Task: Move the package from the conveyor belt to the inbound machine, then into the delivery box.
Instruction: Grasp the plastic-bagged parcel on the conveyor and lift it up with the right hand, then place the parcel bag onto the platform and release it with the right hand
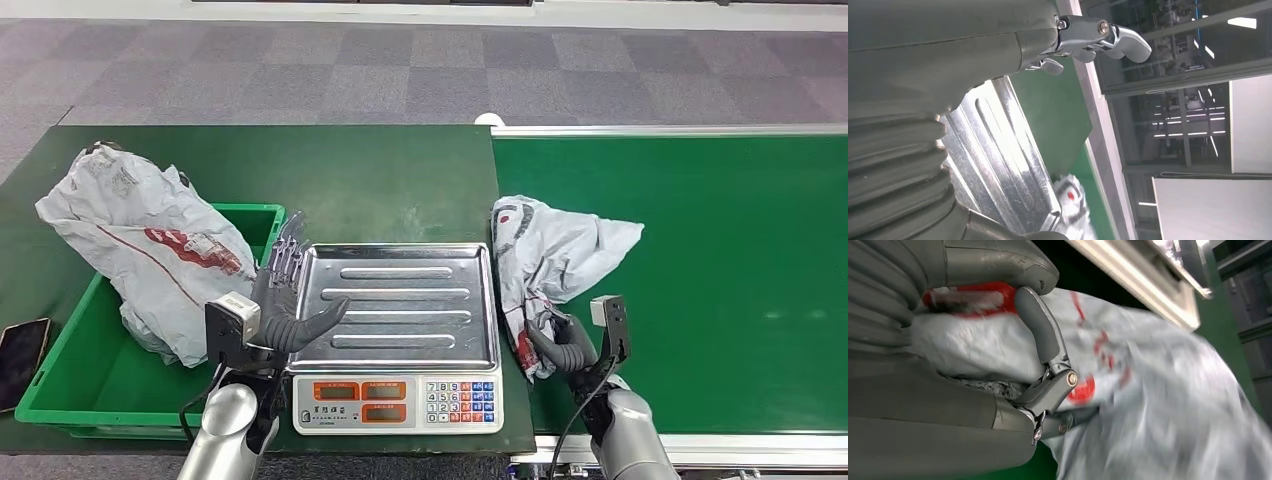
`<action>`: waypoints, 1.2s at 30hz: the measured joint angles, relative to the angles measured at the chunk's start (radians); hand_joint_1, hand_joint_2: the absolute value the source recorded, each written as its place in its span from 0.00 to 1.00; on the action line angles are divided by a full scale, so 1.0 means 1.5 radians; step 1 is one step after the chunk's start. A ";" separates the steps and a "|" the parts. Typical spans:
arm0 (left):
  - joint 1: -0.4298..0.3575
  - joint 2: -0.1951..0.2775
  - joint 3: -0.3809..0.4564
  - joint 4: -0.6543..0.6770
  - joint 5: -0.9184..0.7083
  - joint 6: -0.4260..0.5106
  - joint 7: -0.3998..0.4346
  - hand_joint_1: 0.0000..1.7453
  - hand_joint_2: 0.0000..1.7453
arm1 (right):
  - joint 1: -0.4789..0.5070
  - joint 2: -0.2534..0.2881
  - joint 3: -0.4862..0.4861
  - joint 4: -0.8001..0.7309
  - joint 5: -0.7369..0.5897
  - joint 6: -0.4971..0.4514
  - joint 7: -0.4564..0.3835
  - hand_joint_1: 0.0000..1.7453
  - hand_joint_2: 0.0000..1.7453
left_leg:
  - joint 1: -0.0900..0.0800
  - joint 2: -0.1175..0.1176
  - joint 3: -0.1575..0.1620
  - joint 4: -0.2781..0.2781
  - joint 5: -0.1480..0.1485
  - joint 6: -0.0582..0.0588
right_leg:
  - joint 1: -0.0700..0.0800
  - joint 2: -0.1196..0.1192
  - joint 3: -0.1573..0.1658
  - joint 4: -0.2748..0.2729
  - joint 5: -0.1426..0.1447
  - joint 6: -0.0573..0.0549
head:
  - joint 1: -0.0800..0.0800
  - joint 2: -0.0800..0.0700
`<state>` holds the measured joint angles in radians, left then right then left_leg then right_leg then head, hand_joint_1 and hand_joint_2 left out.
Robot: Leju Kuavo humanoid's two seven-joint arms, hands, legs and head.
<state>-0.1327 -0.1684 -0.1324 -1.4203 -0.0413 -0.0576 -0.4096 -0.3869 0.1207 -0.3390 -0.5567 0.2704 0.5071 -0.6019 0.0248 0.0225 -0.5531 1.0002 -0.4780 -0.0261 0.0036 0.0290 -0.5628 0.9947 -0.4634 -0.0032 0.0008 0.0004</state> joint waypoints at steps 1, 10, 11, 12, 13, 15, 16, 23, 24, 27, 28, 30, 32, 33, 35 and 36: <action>0.000 0.000 0.000 0.000 0.000 0.000 0.000 0.00 1.00 | 0.000 0.002 0.011 -0.015 -0.013 -0.009 0.010 1.00 1.00 | 0.000 0.000 -0.001 0.000 0.000 0.000 | 0.000 0.000 -0.001 0.000 0.000 0.000 | 0.000 0.000; 0.005 0.003 0.000 -0.004 -0.004 0.002 0.002 0.00 1.00 | 0.014 0.007 0.103 -0.148 -0.035 -0.152 0.085 1.00 1.00 | 0.000 -0.005 -0.004 0.000 0.002 -0.002 | 0.000 -0.005 -0.004 0.002 -0.001 -0.001 | 0.000 0.000; 0.009 0.003 0.001 -0.008 -0.006 0.004 0.004 0.00 1.00 | 0.019 0.007 0.114 -0.172 -0.016 -0.200 0.104 1.00 1.00 | 0.000 -0.006 -0.004 0.000 0.002 -0.002 | 0.000 -0.006 -0.004 0.002 -0.001 -0.001 | 0.000 0.000; 0.014 0.004 0.002 -0.013 -0.007 0.007 0.006 0.00 1.00 | 0.024 0.007 0.125 -0.199 0.009 -0.249 0.125 1.00 1.00 | -0.001 -0.007 -0.005 0.000 0.002 -0.002 | -0.001 -0.007 -0.004 0.002 -0.001 -0.002 | 0.000 0.000; 0.020 0.004 0.002 -0.019 -0.009 0.011 0.009 0.00 1.00 | 0.029 0.007 0.137 -0.230 0.037 -0.296 0.145 1.00 1.00 | -0.001 -0.007 -0.005 0.000 0.002 -0.002 | -0.001 -0.007 -0.004 0.003 -0.001 -0.002 | 0.000 0.000; 0.030 0.004 0.003 -0.030 -0.014 0.016 0.012 0.00 1.00 | 0.036 0.007 0.163 -0.299 0.095 -0.374 0.180 1.00 1.00 | -0.001 -0.007 -0.006 0.000 0.002 -0.002 | -0.001 -0.007 -0.005 0.003 -0.001 -0.002 | 0.000 0.000; 0.034 0.004 0.003 -0.033 -0.016 0.019 0.014 0.00 1.00 | 0.039 0.007 0.177 -0.335 0.121 -0.402 0.194 1.00 1.00 | -0.002 -0.007 -0.006 0.000 0.002 -0.002 | -0.002 -0.007 -0.006 0.003 -0.001 -0.002 | 0.000 0.000; 0.043 0.001 0.004 -0.037 -0.028 0.029 0.005 0.00 1.00 | 0.027 -0.004 0.253 -0.517 0.199 -0.474 0.230 1.00 1.00 | -0.002 -0.008 -0.007 0.000 0.003 -0.002 | -0.002 -0.008 -0.006 0.003 -0.001 -0.002 | 0.000 0.000; 0.043 0.000 0.004 -0.036 -0.028 0.030 0.003 0.00 1.00 | 0.023 -0.007 0.260 -0.531 0.202 -0.478 0.231 1.00 1.00 | -0.002 -0.008 -0.007 0.000 0.003 -0.001 | -0.002 -0.008 -0.006 0.003 -0.001 -0.002 | 0.000 0.000; 0.041 -0.001 0.004 -0.033 -0.028 0.031 0.000 0.00 1.00 | 0.000 -0.018 0.277 -0.563 0.202 -0.482 0.240 1.00 1.00 | -0.002 -0.008 -0.007 0.000 0.003 -0.001 | -0.002 -0.008 -0.006 0.003 -0.001 -0.001 | 0.000 0.000; 0.040 -0.002 0.004 -0.032 -0.028 0.031 -0.001 0.00 1.00 | -0.007 -0.021 0.281 -0.571 0.201 -0.483 0.242 1.00 1.00 | -0.002 -0.008 -0.007 0.000 0.003 -0.001 | -0.002 -0.008 -0.006 0.003 -0.001 -0.001 | 0.000 0.000; 0.040 -0.002 0.004 -0.030 -0.028 0.031 -0.001 0.00 1.00 | -0.018 -0.027 0.287 -0.582 0.198 -0.483 0.243 1.00 1.00 | -0.002 -0.008 -0.007 0.000 0.003 -0.001 | -0.002 -0.009 -0.006 0.003 -0.001 -0.001 | 0.000 0.000; 0.037 -0.002 0.004 -0.027 -0.027 0.031 -0.002 0.00 1.00 | -0.025 -0.032 0.293 -0.589 0.186 -0.480 0.242 1.00 1.00 | -0.002 -0.009 -0.007 0.000 0.003 -0.001 | -0.002 -0.009 -0.006 0.003 -0.001 -0.001 | 0.000 0.000; 0.035 -0.002 0.004 -0.026 -0.026 0.031 -0.003 0.00 1.00 | -0.030 -0.035 0.296 -0.591 0.176 -0.476 0.243 1.00 1.00 | -0.002 -0.009 -0.007 0.000 0.003 -0.001 | -0.002 -0.009 -0.006 0.003 -0.001 -0.001 | 0.000 0.000; 0.028 -0.002 0.004 -0.022 -0.024 0.031 -0.004 0.00 1.00 | -0.044 -0.041 0.306 -0.594 0.156 -0.461 0.249 1.00 1.00 | -0.002 -0.009 -0.007 0.000 0.003 -0.001 | -0.002 -0.009 -0.006 0.003 -0.001 -0.001 | 0.000 0.000; 0.024 -0.002 0.004 -0.019 -0.022 0.031 -0.005 0.00 1.00 | -0.053 -0.043 0.312 -0.594 0.146 -0.451 0.253 1.00 1.00 | -0.002 -0.009 -0.007 0.000 0.003 -0.001 | -0.002 -0.009 -0.006 0.003 -0.001 -0.001 | 0.000 0.000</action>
<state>-0.0967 -0.1713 -0.1263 -1.4490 -0.0746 -0.0114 -0.4164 -0.4671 0.0563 0.1294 -1.4477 0.4891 -0.1693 -0.2230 0.0214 0.0093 -0.5642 1.0002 -0.4728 -0.0280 0.0004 0.0156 -0.5719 0.9994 -0.4650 -0.0054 0.0009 0.0004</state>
